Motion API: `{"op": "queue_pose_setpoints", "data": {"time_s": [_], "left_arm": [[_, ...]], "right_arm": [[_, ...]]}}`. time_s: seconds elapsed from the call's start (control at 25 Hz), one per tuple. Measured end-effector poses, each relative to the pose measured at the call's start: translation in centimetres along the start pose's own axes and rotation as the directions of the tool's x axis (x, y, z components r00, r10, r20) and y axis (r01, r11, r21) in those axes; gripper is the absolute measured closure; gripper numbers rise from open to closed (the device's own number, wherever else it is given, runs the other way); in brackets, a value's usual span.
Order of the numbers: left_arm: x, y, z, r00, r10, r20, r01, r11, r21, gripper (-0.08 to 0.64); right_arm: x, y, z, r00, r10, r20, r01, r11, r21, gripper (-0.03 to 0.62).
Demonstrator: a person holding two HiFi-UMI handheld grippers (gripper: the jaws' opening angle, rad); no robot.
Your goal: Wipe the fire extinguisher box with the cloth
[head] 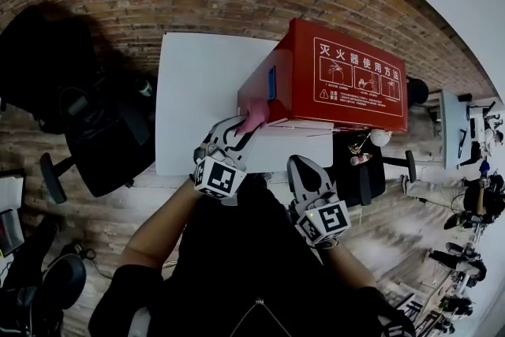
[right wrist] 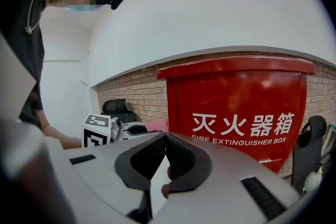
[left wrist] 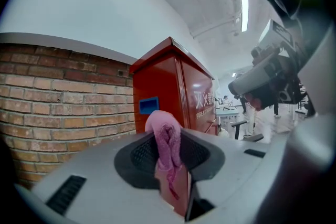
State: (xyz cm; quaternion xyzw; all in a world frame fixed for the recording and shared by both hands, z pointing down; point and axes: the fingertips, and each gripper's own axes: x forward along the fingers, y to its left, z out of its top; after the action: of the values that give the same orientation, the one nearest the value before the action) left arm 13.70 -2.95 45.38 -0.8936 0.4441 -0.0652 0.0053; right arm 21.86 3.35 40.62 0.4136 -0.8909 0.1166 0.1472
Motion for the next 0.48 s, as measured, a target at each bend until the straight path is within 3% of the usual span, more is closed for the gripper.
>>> {"op": "queue_pose_setpoints", "data": {"time_s": [0.48], "left_arm": [[0.3,-0.3,-3.5,0.998,-0.004,-0.055,0.005,1.000,0.024,0.453]], "right_arm": [[0.2,0.6,-0.2,1.000,0.021,-0.008,-0.021,1.000,-0.009,0.574]]}}
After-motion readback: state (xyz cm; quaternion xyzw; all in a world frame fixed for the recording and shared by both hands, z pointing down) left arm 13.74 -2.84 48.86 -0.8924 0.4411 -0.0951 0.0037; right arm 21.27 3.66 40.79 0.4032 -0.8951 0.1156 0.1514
